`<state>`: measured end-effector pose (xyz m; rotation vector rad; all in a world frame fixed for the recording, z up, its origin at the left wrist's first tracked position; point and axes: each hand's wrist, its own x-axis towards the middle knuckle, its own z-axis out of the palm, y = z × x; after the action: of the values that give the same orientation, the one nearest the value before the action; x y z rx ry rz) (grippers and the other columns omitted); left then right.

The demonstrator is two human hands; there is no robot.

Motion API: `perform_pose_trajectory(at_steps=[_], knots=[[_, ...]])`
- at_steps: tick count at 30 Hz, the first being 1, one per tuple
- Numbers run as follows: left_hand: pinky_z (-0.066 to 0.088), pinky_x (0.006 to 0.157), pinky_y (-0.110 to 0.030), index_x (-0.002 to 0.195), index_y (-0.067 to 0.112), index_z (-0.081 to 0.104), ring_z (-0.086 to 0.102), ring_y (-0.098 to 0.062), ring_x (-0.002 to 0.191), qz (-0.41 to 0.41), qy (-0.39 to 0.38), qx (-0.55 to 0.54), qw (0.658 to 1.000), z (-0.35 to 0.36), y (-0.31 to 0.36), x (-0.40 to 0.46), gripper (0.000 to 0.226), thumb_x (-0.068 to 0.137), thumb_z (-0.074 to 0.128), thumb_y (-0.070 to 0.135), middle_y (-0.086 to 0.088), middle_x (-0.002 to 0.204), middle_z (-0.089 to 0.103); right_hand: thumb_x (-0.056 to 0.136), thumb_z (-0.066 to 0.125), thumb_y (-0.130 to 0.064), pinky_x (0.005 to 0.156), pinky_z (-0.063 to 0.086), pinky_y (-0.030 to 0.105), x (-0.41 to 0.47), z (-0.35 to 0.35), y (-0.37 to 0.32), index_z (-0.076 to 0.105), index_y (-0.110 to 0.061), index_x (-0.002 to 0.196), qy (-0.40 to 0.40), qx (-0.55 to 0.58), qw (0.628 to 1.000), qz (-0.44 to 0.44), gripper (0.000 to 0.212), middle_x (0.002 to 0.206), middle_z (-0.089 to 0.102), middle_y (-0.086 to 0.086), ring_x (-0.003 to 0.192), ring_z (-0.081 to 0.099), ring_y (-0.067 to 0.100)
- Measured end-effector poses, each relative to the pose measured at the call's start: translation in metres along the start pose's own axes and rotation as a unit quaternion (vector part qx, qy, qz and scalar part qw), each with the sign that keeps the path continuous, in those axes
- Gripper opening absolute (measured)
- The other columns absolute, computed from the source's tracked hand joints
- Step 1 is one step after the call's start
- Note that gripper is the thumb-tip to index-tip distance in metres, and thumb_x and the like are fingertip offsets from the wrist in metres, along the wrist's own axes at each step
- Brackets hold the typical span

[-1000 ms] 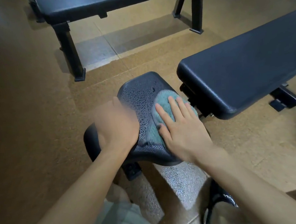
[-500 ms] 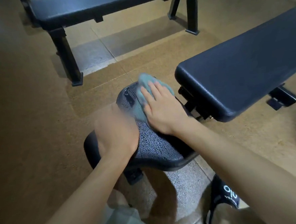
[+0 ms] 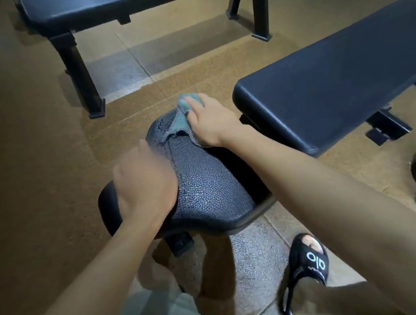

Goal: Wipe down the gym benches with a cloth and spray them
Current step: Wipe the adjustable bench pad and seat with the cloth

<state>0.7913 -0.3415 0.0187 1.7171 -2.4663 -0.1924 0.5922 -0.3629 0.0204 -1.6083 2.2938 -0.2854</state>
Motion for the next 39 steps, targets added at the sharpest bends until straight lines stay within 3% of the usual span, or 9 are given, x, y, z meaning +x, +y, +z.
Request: perform_pose_trajectory(at_steps=[5, 9, 13, 18, 26, 30, 33, 35, 39], knots=[[0.033, 0.109, -0.055, 0.149, -0.002, 0.039, 0.052, -0.044, 0.126, -0.007, -0.008, 0.011, 1.0, 0.0, 0.004, 0.0, 0.06, 0.1, 0.029, 0.031, -0.026, 0.142, 0.054, 0.111, 0.022, -0.038, 0.105, 0.037, 0.039, -0.109, -0.005, 0.046, 0.039, -0.021, 0.147, -0.036, 0.133, 0.981, 0.136, 0.044, 0.145, 0.052, 0.019, 0.13, 0.051, 0.039], [0.035, 0.107, -0.055, 0.148, -0.004, 0.041, 0.054, -0.046, 0.121, -0.007, -0.004, 0.015, 1.0, -0.001, 0.005, -0.001, 0.067, 0.096, 0.023, 0.034, -0.028, 0.138, 0.057, 0.108, 0.029, -0.042, 0.101, 0.043, 0.044, -0.21, 0.012, 0.039, 0.037, -0.034, 0.142, 0.043, 0.187, 0.969, 0.158, 0.036, 0.14, 0.054, 0.007, 0.121, 0.056, 0.037], [0.032, 0.11, -0.054, 0.151, -0.002, 0.038, 0.051, -0.044, 0.125, -0.014, -0.019, 0.017, 1.0, -0.001, 0.007, 0.001, 0.064, 0.099, 0.025, 0.032, -0.026, 0.142, 0.054, 0.108, 0.027, -0.039, 0.098, 0.044, 0.046, -0.178, 0.011, 0.038, 0.045, -0.021, 0.132, 0.045, 0.162, 0.966, 0.196, 0.035, 0.131, 0.057, 0.015, 0.116, 0.057, 0.041], [0.032, 0.112, -0.054, 0.153, -0.002, 0.034, 0.049, -0.043, 0.128, -0.001, -0.027, 0.033, 0.999, -0.003, 0.005, -0.002, 0.059, 0.103, 0.031, 0.03, -0.026, 0.146, 0.05, 0.107, 0.018, -0.034, 0.105, 0.042, 0.047, -0.061, -0.005, 0.035, 0.051, -0.011, 0.111, -0.012, 0.168, 0.974, 0.153, 0.04, 0.134, 0.057, 0.025, 0.123, 0.054, 0.044], [0.034, 0.11, -0.054, 0.152, -0.003, 0.035, 0.051, -0.045, 0.126, 0.0, -0.029, 0.023, 0.999, -0.004, 0.005, -0.001, 0.058, 0.103, 0.035, 0.029, -0.027, 0.144, 0.052, 0.108, 0.033, -0.037, 0.094, 0.041, 0.039, -0.203, 0.01, 0.029, 0.038, -0.024, 0.142, 0.073, 0.136, 0.977, 0.145, 0.036, 0.14, 0.052, 0.008, 0.121, 0.054, 0.033], [0.03, 0.114, -0.05, 0.156, 0.002, 0.031, 0.047, -0.039, 0.134, 0.004, -0.043, 0.0, 0.999, -0.007, 0.001, 0.001, 0.058, 0.105, 0.03, 0.031, -0.022, 0.151, 0.048, 0.108, 0.029, -0.037, 0.096, 0.041, 0.044, -0.14, 0.002, 0.023, 0.044, -0.012, 0.132, 0.031, 0.069, 0.984, 0.159, 0.038, 0.134, 0.052, 0.016, 0.121, 0.054, 0.037], [0.032, 0.115, -0.046, 0.158, 0.009, 0.034, 0.045, -0.034, 0.139, 0.027, -0.056, -0.091, 0.994, -0.02, -0.019, 0.003, 0.055, 0.109, 0.025, 0.033, -0.013, 0.157, 0.045, 0.109, 0.026, -0.036, 0.106, 0.035, 0.045, -0.057, 0.002, 0.0, 0.039, -0.003, 0.141, 0.031, 0.012, 0.992, 0.122, 0.048, 0.145, 0.045, 0.023, 0.132, 0.045, 0.041], [0.036, 0.112, -0.046, 0.152, 0.015, 0.045, 0.048, -0.032, 0.136, -0.002, -0.054, -0.125, 0.991, -0.025, -0.045, -0.001, 0.051, 0.109, 0.024, 0.036, -0.009, 0.153, 0.049, 0.108, 0.024, -0.039, 0.118, 0.022, 0.047, -0.021, 0.009, -0.028, 0.022, 0.0, 0.155, 0.038, -0.049, 0.994, 0.095, 0.061, 0.158, 0.028, 0.027, 0.146, 0.028, 0.041], [0.042, 0.091, -0.04, 0.124, 0.013, 0.063, 0.057, -0.035, 0.115, -0.087, -0.033, -0.264, 0.96, -0.014, -0.078, -0.022, 0.035, 0.109, 0.034, 0.026, -0.014, 0.121, 0.066, 0.107, 0.02, -0.04, 0.127, -0.002, 0.047, -0.052, 0.039, -0.083, 0.006, -0.006, 0.162, 0.017, -0.102, 0.994, -0.025, 0.066, 0.168, 0.001, 0.024, 0.156, -0.001, 0.036]])
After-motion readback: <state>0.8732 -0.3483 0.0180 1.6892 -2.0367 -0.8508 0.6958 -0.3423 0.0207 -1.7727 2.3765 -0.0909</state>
